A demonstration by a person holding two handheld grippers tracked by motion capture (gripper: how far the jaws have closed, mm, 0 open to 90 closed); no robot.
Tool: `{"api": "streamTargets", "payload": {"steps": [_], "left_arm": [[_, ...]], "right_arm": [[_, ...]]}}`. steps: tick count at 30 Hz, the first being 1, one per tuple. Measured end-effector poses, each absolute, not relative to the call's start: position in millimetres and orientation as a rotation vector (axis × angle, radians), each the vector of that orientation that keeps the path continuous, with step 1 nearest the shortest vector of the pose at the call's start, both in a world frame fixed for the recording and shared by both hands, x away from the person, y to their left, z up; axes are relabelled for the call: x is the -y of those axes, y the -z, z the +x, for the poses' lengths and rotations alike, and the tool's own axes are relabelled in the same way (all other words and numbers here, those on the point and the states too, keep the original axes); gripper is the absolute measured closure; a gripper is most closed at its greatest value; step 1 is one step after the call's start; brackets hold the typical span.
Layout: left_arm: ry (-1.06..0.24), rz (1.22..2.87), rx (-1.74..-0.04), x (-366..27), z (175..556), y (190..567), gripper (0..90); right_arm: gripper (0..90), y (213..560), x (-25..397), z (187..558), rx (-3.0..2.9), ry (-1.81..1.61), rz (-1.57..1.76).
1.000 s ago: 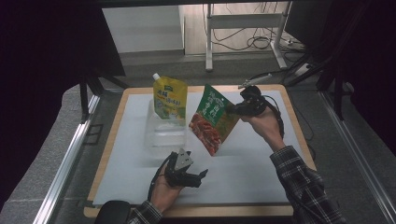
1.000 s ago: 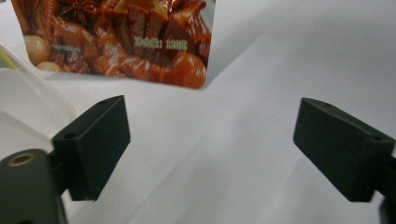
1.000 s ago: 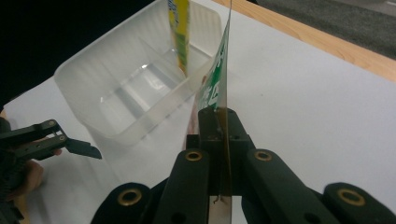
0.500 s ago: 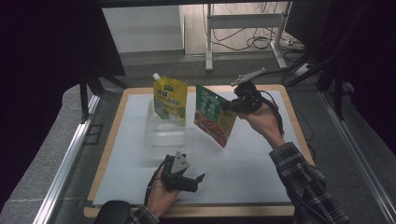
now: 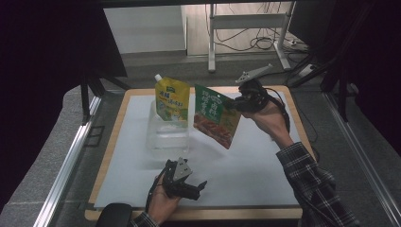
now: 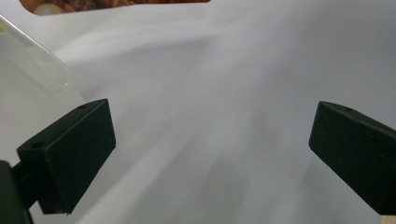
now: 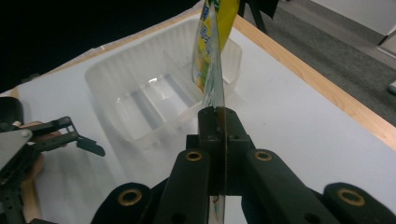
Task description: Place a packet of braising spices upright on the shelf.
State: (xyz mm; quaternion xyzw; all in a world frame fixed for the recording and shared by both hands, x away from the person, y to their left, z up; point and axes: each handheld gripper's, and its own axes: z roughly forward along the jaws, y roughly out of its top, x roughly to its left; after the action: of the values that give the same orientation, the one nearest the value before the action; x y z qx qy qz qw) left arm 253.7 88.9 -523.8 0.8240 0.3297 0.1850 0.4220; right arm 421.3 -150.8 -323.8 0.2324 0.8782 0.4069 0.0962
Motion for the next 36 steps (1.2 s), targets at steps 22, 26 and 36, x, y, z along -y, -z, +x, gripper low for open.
{"api": "streamTargets", "payload": {"steps": [22,26,36], "left_arm": [[-0.414,2.019,-0.836,-99,243,521,0.0],[-0.409,2.024,-0.834,-99,241,521,0.0],[-0.412,2.038,-0.819,-96,239,522,0.0]], "right_arm": [[89.4,299,137,426,-2.651,-1.346,0.606],[89.4,297,129,429,-2.662,-1.373,0.594],[89.4,295,106,438,-2.674,-1.396,0.556]]}}
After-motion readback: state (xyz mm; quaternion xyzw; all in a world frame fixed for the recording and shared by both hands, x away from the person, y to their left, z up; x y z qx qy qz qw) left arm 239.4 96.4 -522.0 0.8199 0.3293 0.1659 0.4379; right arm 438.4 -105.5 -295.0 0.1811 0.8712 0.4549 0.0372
